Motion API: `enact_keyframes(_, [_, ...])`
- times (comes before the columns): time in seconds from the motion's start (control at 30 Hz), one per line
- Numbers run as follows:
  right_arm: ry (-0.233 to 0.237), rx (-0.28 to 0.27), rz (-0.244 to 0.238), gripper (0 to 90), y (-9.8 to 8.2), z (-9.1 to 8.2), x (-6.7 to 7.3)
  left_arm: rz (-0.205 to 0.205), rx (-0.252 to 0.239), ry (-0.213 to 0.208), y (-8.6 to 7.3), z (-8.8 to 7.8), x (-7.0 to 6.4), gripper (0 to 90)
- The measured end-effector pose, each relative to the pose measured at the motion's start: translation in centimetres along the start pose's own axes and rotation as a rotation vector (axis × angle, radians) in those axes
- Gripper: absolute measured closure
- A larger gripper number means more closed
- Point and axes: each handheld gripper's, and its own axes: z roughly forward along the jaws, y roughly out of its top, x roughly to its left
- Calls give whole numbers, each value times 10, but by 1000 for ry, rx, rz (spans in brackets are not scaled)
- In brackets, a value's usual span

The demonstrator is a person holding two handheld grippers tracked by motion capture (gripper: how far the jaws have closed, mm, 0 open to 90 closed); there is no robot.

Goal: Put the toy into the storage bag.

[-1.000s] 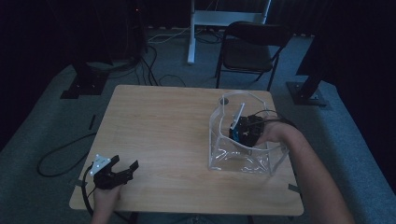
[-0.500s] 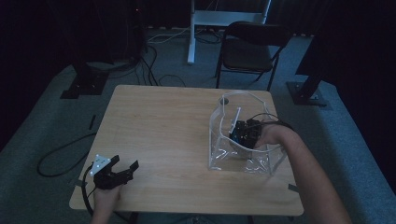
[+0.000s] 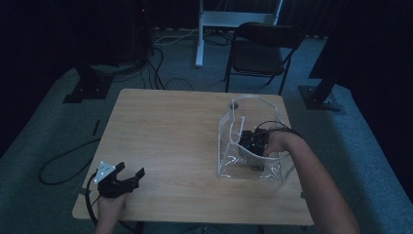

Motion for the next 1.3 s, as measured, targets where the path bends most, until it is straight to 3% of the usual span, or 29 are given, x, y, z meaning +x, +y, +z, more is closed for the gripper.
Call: enact_keyframes(1.3, [61,100,-1,261,4,24,-5,11,-1,-4,0,1,-1,92])
